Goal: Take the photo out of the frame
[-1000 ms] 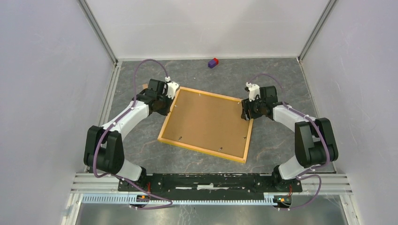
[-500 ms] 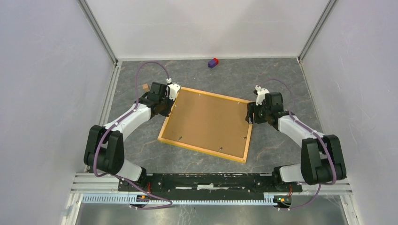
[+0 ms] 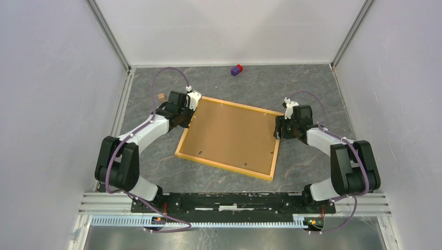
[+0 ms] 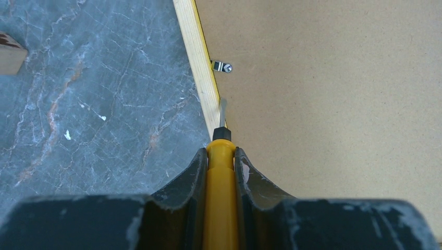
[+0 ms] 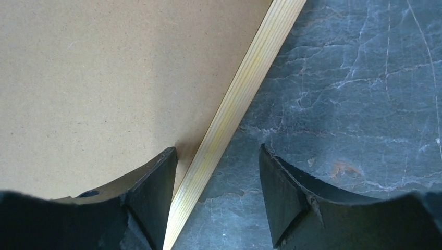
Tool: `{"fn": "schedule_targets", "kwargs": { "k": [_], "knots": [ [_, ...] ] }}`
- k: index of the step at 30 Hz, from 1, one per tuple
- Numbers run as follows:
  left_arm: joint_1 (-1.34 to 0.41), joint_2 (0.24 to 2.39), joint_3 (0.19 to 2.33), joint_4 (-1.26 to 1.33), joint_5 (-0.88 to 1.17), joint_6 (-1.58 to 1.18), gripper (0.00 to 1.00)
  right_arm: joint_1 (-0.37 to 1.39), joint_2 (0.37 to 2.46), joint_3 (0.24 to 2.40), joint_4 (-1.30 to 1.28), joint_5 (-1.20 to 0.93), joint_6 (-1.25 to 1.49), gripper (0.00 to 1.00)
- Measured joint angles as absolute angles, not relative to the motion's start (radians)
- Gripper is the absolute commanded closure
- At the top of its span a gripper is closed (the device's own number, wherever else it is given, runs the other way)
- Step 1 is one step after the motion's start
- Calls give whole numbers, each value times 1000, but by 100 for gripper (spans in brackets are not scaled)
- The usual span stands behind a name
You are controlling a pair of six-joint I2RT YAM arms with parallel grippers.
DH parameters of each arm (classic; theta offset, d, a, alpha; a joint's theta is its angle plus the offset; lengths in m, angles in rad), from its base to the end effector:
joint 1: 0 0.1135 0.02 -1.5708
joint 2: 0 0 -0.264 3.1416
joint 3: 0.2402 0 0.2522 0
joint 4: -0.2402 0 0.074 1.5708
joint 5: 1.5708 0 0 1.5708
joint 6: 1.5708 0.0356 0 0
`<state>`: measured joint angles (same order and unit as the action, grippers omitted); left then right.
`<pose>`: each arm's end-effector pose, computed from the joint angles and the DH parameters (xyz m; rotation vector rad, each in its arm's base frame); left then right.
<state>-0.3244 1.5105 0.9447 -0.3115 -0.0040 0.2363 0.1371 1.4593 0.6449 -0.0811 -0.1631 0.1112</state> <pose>0.2968 -0.0997 0.2121 0.6758 2.3533 -0.0341 0.2673 0.0427 0.1537 -0.1030 2.4729 0.3082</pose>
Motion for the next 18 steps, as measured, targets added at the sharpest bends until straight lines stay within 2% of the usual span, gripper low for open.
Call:
{"fn": "schedule_targets", "kwargs": {
  "k": [2,8,18],
  "knots": [
    [-326,1518,945,-296,-11,236,98,137,1468,645,-66,-168,112,41],
    [-329,1561,968,-253,-43,236,98,136,1511,662,-14,-187,111,43],
    [-355,1594,989,-226,-92,236,98,136,1525,671,7,-172,113,37]
  ]
}}
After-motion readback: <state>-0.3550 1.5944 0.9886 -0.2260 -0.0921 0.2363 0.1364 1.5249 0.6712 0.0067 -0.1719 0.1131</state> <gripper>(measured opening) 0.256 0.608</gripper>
